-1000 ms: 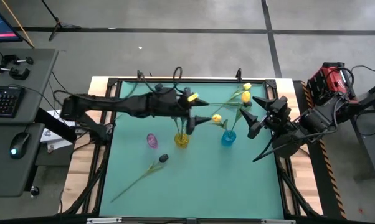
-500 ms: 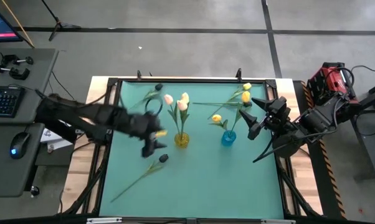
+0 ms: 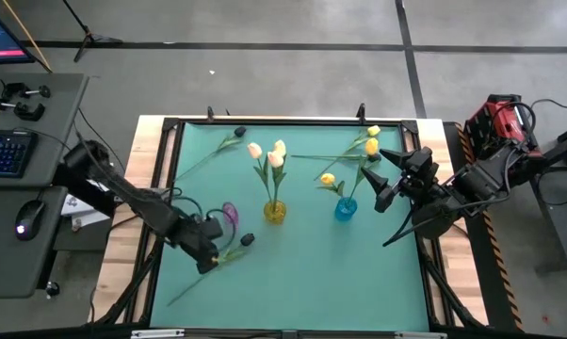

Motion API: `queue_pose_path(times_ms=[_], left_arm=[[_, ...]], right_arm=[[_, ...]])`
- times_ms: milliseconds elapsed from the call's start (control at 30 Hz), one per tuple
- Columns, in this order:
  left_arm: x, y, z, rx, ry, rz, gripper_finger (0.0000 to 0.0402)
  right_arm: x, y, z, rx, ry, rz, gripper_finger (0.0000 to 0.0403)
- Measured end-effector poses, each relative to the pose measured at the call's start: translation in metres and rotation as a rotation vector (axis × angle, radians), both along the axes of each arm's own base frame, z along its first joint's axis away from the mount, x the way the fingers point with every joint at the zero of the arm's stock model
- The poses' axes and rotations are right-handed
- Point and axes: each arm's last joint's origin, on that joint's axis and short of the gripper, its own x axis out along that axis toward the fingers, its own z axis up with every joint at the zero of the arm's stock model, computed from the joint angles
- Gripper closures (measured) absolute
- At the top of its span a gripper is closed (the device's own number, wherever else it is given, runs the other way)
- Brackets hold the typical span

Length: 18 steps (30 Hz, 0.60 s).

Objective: Sort flowers into vase by color
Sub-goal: Put the bottom left black flower into the purple vase

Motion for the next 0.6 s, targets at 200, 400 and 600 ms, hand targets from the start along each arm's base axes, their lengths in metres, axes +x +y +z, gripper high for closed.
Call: queue_pose_path(times_ms=[200, 400, 600], left_arm=[[0.021, -0.013, -0.031, 0.057, 0.143, -0.035, 0.0101], [0.038, -0.025, -0.050, 0.038, 0.115, -0.067, 0.0101], [0.042, -0.028, -0.064, 0.054, 0.160, -0.036, 0.0106]], right_arm=[[0.000, 0.000, 0.000, 0.000, 0.000, 0.000, 0.0082], [0.000, 0.000, 0.000, -0.009, 0.010, 0.001, 0.0082], [-0.001, -0.001, -0.001, -0.007, 0.030, 0.012, 0.0082]])
